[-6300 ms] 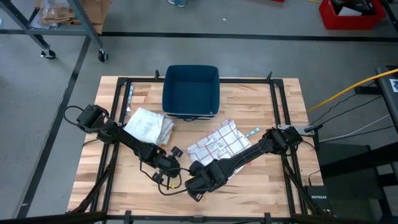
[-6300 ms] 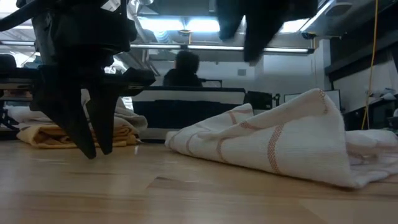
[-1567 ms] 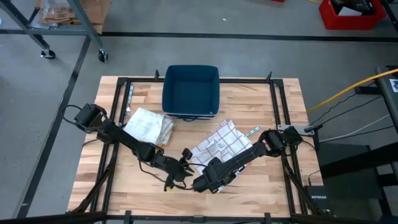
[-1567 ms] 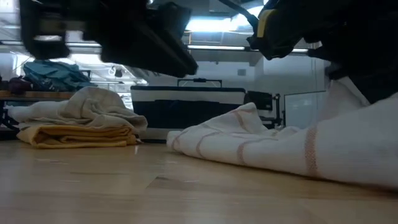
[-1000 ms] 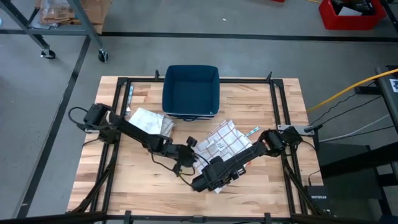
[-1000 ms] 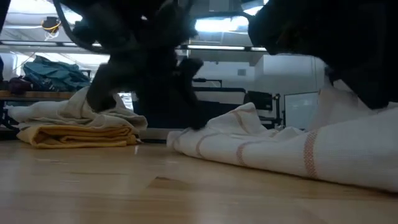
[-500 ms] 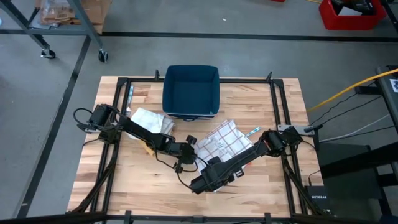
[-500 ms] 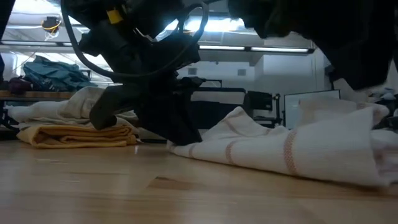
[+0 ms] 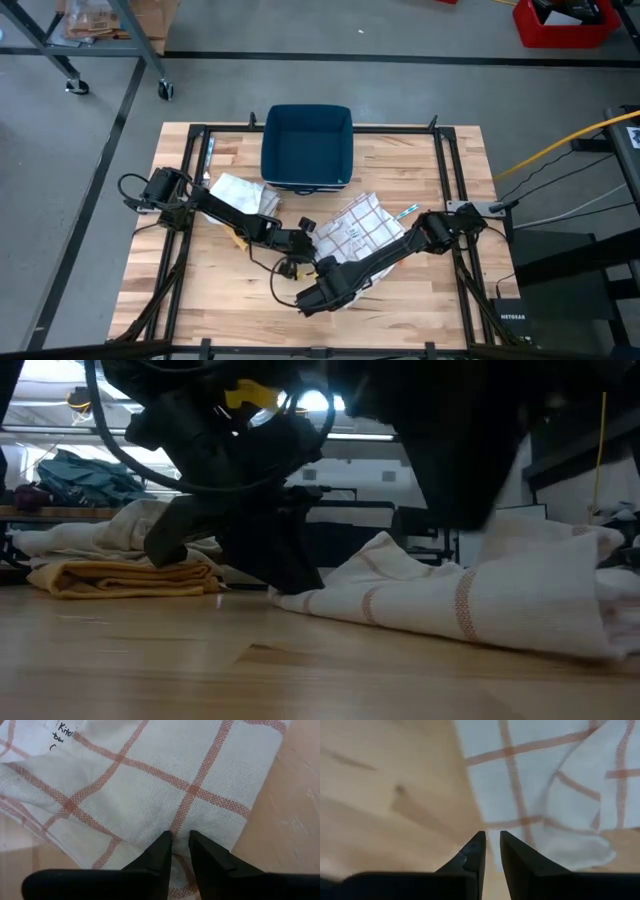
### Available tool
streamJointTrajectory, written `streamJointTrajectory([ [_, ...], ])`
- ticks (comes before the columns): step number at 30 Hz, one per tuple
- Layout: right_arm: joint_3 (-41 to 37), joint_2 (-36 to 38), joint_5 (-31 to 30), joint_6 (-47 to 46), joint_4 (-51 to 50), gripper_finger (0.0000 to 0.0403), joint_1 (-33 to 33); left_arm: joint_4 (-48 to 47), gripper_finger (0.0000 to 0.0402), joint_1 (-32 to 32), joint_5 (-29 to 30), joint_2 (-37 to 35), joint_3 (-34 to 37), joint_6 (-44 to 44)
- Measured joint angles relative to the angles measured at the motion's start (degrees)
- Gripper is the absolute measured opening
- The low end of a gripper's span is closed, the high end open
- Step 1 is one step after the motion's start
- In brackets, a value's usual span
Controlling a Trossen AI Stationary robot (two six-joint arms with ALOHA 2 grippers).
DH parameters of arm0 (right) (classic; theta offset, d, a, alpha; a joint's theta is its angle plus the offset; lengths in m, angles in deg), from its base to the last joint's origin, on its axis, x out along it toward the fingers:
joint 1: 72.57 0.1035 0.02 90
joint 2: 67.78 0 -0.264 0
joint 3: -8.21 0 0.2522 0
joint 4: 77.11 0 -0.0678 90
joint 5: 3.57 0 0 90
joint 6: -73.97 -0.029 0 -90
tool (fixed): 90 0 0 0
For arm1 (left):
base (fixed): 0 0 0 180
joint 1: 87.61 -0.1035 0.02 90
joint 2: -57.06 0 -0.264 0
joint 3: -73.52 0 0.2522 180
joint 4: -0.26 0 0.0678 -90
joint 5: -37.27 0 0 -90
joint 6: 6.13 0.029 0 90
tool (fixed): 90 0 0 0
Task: Fold towel
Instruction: Fold the white patterned towel
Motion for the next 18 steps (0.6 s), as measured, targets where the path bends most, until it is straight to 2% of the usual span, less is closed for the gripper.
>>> streamJointTrajectory([
  [6, -1.8, -0.75, -2.91, -0.04, -6.77, 0.0059, -0.06, -0.12, 0.0062, 0.38, 0.05, 0.0, 0.0, -0.36],
  [10, -3.04, -0.82, -0.33, -0.09, -14.21, 0.0059, -0.09, -0.61, 0.0062, 0.58, 0.04, 0.0, 0.0, -1.01],
  [18, -9.39, -0.36, -1.44, -0.26, -13.85, 0.0059, -0.03, -2.55, 0.0062, 1.09, 0.15, -0.06, -0.03, -2.55],
])
